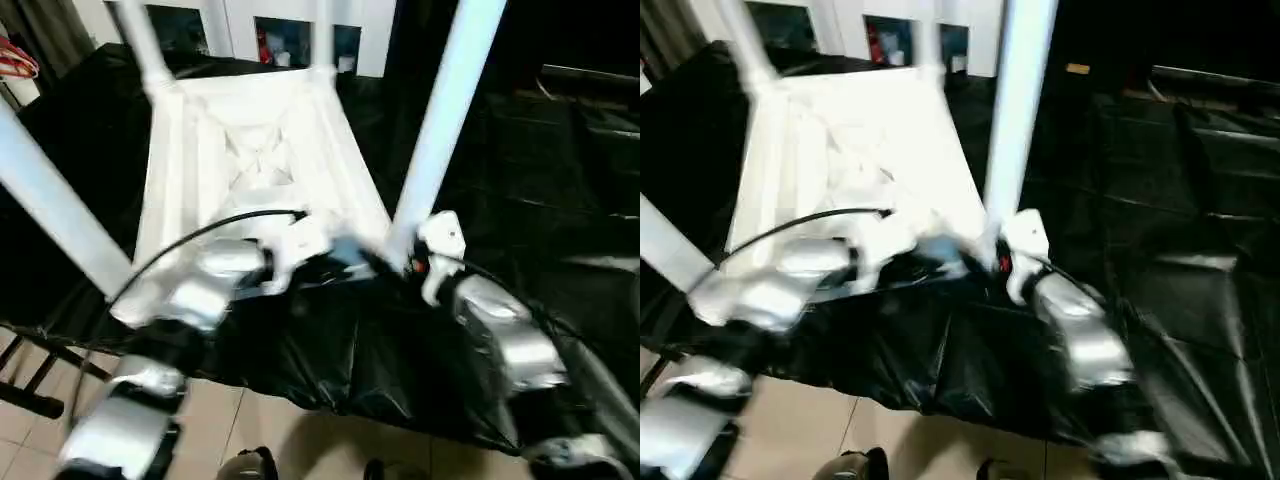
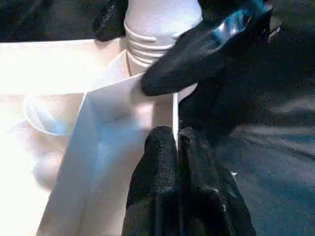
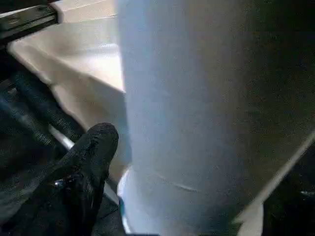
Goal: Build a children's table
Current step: Rotate leg to tighten
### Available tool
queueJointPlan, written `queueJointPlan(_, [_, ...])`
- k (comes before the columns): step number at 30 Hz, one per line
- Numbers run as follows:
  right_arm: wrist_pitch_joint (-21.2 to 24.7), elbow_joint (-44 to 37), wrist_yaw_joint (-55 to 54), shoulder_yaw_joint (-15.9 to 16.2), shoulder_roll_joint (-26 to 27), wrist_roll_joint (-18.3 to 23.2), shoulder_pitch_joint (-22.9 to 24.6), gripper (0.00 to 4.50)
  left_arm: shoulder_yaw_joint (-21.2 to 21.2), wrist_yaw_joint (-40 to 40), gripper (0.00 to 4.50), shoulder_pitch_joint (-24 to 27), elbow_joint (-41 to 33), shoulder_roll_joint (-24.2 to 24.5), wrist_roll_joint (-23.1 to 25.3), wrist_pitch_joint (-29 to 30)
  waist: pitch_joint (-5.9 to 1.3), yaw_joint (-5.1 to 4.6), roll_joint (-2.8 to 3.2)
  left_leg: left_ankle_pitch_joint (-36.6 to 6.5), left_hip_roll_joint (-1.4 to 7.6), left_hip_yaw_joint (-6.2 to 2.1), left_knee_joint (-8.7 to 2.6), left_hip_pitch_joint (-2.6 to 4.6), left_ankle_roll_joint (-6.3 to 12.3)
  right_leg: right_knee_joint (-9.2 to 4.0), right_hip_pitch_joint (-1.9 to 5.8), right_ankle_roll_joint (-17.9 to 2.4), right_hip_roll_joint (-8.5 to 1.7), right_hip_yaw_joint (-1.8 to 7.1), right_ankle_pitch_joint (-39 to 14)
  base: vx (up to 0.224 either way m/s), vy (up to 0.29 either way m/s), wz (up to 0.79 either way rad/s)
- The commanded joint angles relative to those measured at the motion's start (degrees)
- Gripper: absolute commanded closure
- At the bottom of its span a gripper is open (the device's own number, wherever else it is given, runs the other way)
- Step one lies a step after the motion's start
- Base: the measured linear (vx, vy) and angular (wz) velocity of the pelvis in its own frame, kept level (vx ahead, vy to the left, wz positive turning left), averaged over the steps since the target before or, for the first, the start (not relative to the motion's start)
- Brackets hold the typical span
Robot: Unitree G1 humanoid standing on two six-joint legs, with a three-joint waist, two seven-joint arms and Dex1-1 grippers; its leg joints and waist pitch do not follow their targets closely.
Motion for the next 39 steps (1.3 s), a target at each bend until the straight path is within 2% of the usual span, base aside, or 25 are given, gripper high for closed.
queueJointPlan(1, [2.0, -1.0, 6.2, 2.9, -1.9, 0.6, 1.1, 0.59, -3.4, -6.2, 4.50, 1.9, -0.1, -0.9, -1.9, -0.8, -3.11, 0.22, -0.86, -5.4, 4.06, -1.70, -3.17, 0.98, 7.78, -2.88, 2.25, -14.9, -4.67, 2.61, 3.7, 0.000, 0.000, 0.00])
queueJointPlan(2, [2.2, -2.0, 9.5, 3.1, -3.9, 1.4, 1.7, 0.59, -3.2, -7.6, 4.50, 1.9, -0.1, -0.2, -2.4, -0.9, -3.17, 0.49, -0.84, -4.6, 4.01, -1.59, -2.92, 0.95, 8.48, -2.73, 2.45, -15.2, -4.56, 2.52, 5.1, 0.000, 0.000, 0.00])
queueJointPlan(3, [2.2, -2.0, 9.5, 3.1, -3.9, 1.4, 1.7, 0.59, -3.2, -7.6, 4.50, 1.9, -0.1, -0.2, -2.4, -0.9, -3.17, 0.49, -0.84, -4.6, 4.01, -1.59, -2.92, 0.95, 8.48, -2.73, 2.45, -15.2, -4.56, 2.52, 5.1, 0.000, 0.000, 0.00])
queueJointPlan(4, [2.3, -3.6, 15.2, 3.8, -7.3, 3.0, 2.6, 0.59, -3.2, -10.8, 4.50, 1.7, -0.2, 0.9, -3.5, -1.0, -3.23, 0.79, -0.58, -4.1, 4.11, -1.50, -2.77, 1.03, 9.13, -2.55, 2.34, -15.7, -4.57, 2.46, 6.2, 0.000, 0.000, 0.00])
queueJointPlan(6, [2.2, -4.5, 18.9, 4.2, -9.3, 4.2, 3.2, 0.59, -3.3, -13.0, 4.50, 1.5, 0.0, 1.5, -4.2, -1.2, -3.32, 1.14, -0.59, -3.3, 4.17, -1.45, -2.58, 0.96, 9.72, -2.27, 2.36, -16.2, -4.56, 2.41, 7.8, 0.000, 0.000, 0.00])
queueJointPlan(7, [2.2, -4.5, 18.9, 4.2, -9.3, 4.2, 3.2, 0.59, -3.3, -13.0, 4.50, 1.5, 0.0, 1.5, -4.2, -1.2, -3.44, 1.27, -0.66, -3.3, 4.17, -1.43, -2.48, 1.01, 9.92, -2.21, 2.40, -16.3, -4.56, 2.40, 8.3, 0.000, 0.000, 0.00])
queueJointPlan(8, [2.1, -5.0, 20.6, 4.3, -10.2, 4.6, 3.4, 0.86, -3.3, -14.1, 4.50, 1.2, 0.2, 1.9, -4.5, -1.2, -3.45, 1.46, -0.62, -3.1, 4.20, -1.39, -2.40, 1.01, 10.11, -2.14, 2.30, -16.6, -4.57, 2.39, 8.7, 0.000, 0.000, 0.00])
queueJointPlan(11, [2.4, -6.0, 23.4, 4.5, -11.3, 5.2, 3.8, 0.96, -3.4, -16.4, 4.50, 0.7, 0.8, 2.5, -4.8, -1.4, -3.60, 1.89, -0.74, -2.4, 4.19, -1.40, -2.17, 0.88, 10.25, -1.87, 2.24, -17.2, -4.59, 2.38, 9.4, 0.000, 0.000, 0.00])
queueJointPlan(12, [2.4, -6.2, 24.1, 4.8, -11.7, 5.3, 3.8, 1.18, -3.4, -16.9, 4.50, 0.5, 1.0, 2.8, -4.7, -1.5, -3.71, 2.03, -0.37, -2.5, 4.20, -1.47, -2.09, 0.88, 10.20, -1.79, 2.19, -17.3, -4.62, 2.32, 9.2, 0.000, 0.000, 0.00])
queueJointPlan(15, [2.2, -6.6, 25.1, 5.6, -12.1, 5.1, 4.0, 1.40, -3.7, -18.0, 4.50, 0.0, 1.7, 3.4, -4.3, -1.9, -3.52, 2.06, -0.58, -4.3, 4.24, -1.48, -2.21, 0.86, 9.42, -2.06, 2.14, -17.3, -4.65, 2.35, 6.5, 0.000, 0.000, 0.00])
queueJointPlan(16, [2.0, -6.5, 25.1, 5.8, -12.1, 5.0, 4.0, 1.50, -3.6, -18.2, 4.50, -0.2, 1.8, 3.5, -4.3, -2.0, -3.51, 2.09, -0.39, -5.4, 4.26, -1.48, -2.30, 0.92, 8.75, -2.25, 2.08, -17.2, -4.69, 2.37, 4.7, 0.000, 0.000, 0.00])
queueJointPlan(18, [2.1, -6.5, 25.3, 6.3, -11.9, 5.1, 4.0, 1.60, -3.6, -18.0, 4.50, -0.5, 2.4, 3.7, -4.2, -2.4, -3.48, 2.09, -0.43, -6.4, 4.27, -1.55, -2.43, 0.91, 7.75, -2.34, 2.12, -17.1, -4.72, 2.41, 3.0, 0.000, 0.000, 0.00])
queueJointPlan(21, [2.4, -6.9, 25.1, 6.5, -11.2, 5.2, 4.3, 1.75, -3.3, -16.4, 4.50, -0.8, 3.2, 3.4, -3.8, -2.7, -3.61, 2.13, -0.44, -6.1, 4.23, -1.53, -2.34, 0.93, 7.30, -2.18, 2.18, -17.2, -4.72, 2.48, 3.8, 0.000, 0.000, 0.00])
queueJointPlan(23, [2.8, -6.7, 23.5, 6.1, -9.6, 5.4, 4.6, 1.76, -2.7, -11.9, 4.50, -1.3, 4.5, 2.6, -2.5, -3.1, -3.66, 2.18, -0.46, -5.2, 4.13, -1.50, -2.18, 0.81, 7.84, -2.03, 2.16, -17.4, -4.71, 2.48, 5.6, 0.000, 0.000, 0.00])
queueJointPlan(25, [2.5, -5.9, 21.5, 5.7, -8.5, 5.2, 4.5, 1.77, -2.4, -9.4, 4.50, -1.6, 5.1, 2.1, -1.8, -2.8, -3.63, 2.21, -0.45, -5.8, 4.17, -1.49, -2.21, 0.86, 7.77, -2.11, 2.03, -17.3, -4.72, 2.47, 4.8, 0.000, 0.000, 0.00])
queueJointPlan(26, [1.9, -3.0, 14.8, 4.3, -5.3, 3.8, 3.8, 1.77, -1.8, -3.7, 4.50, -2.3, 6.1, 0.6, -0.4, -1.1, -3.44, 2.14, -0.52, -7.4, 4.22, -1.57, -2.46, 0.95, 6.96, -2.53, 1.92, -17.0, -4.85, 2.50, 1.8, 0.000, 0.000, 0.00])
queueJointPlan(28, [1.4, 0.1, 7.9, 3.1, -2.4, 2.1, 2.7, 1.78, -1.2, 0.0, 4.50, -2.5, 6.2, -0.8, 0.0, 0.7, -3.00, 1.84, -0.48, -11.4, 4.18, -1.65, -2.98, 1.21, 4.54, -3.41, 1.59, -16.3, -5.10, 2.60, -6.2, -0.029, 0.003, -0.02])
queueJointPlan(29, [1.3, 0.8, 6.4, 2.8, -1.8, 1.8, 2.4, 1.78, -1.1, 0.7, 4.50, -2.5, 6.2, -1.1, 0.0, 0.9, -2.69, 1.39, -0.74, -14.6, 3.96, -2.13, -3.57, 0.98, 1.75, -4.16, 2.01, -14.0, -5.31, 2.58, -15.7, -0.059, 0.005, -0.05])
queueJointPlan(31, [1.9, 5.2, -3.1, 0.5, 2.3, 0.9, 0.7, 1.78, -0.9, 4.4, 4.50, -2.4, 5.9, -3.2, 0.4, 2.3, -2.59, 1.20, -0.95, -14.6, 3.95, -2.31, -3.85, 0.63, 0.89, -4.37, 2.08, -12.2, -5.42, 2.56, -18.7, -0.027, 0.010, -0.07])
queueJointPlan(32, [2.8, 7.7, -8.5, -0.9, 4.6, 0.6, -0.3, 1.78, -1.0, 6.8, 4.50, -2.4, 5.6, -4.5, 0.9, 3.3, -2.69, 0.96, -0.74, -15.9, 4.02, -2.52, -4.04, 0.87, -0.08, -4.59, 1.64, -11.2, -5.47, 2.60, -20.8, 0.000, 0.000, 0.00])
queueJointPlan(33, [3.4, 9.4, -12.5, -1.8, 6.3, 0.3, -1.1, 1.78, -1.0, 8.6, 4.50, -2.5, 5.4, -5.5, 1.3, 3.9, -2.79, 0.57, -0.84, -15.7, 3.94, -2.67, -4.20, 0.65, -0.75, -4.43, 1.74, -10.8, -5.29, 2.56, -20.0, 0.000, 0.000, 0.00])
queueJointPlan(34, [3.5, 10.4, -15.8, -2.3, 7.7, -0.4, -1.5, 1.78, -1.0, 10.7, 4.50, -2.7, 5.7, -6.5, 1.7, 4.2, -2.75, 0.47, -0.82, -15.8, 3.93, -2.67, -4.26, 0.72, -0.87, -4.47, 1.61, -10.7, -5.22, 2.58, -19.5, 0.000, 0.000, 0.00])
queueJointPlan(35, [3.5, 10.9, -17.8, -2.6, 8.5, -0.9, -1.7, 1.78, -0.9, 12.0, 4.50, -2.8, 5.9, -7.1, 1.9, 4.3, -2.68, 0.31, -0.86, -17.0, 3.93, -2.44, -4.16, 1.33, -1.06, -4.75, 1.01, -10.6, -5.11, 2.80, -19.5, 0.000, 0.000, 0.00])
queueJointPlan(36, [2.6, 11.7, -21.0, -2.7, 10.9, -1.8, -2.0, 1.78, -0.8, 14.6, 4.50, -3.0, 6.2, -8.6, 2.0, 5.0, -2.63, 0.25, -0.93, -17.4, 3.86, -2.24, -4.02, 1.48, -0.80, -4.88, 0.86, -10.7, -5.09, 2.99, -19.2, 0.000, 0.000, 0.00])
queueJointPlan(39, [1.2, 12.3, -22.6, -1.9, 13.4, -2.8, -2.2, 1.78, -0.6, 17.5, 4.50, -3.1, 6.3, -10.2, 2.4, 5.5, -2.73, 0.39, -0.81, -15.9, 3.81, -2.10, -4.00, 1.34, 0.23, -4.75, 0.99, -10.6, -4.92, 3.09, -15.8, 0.000, 0.000, 0.00])
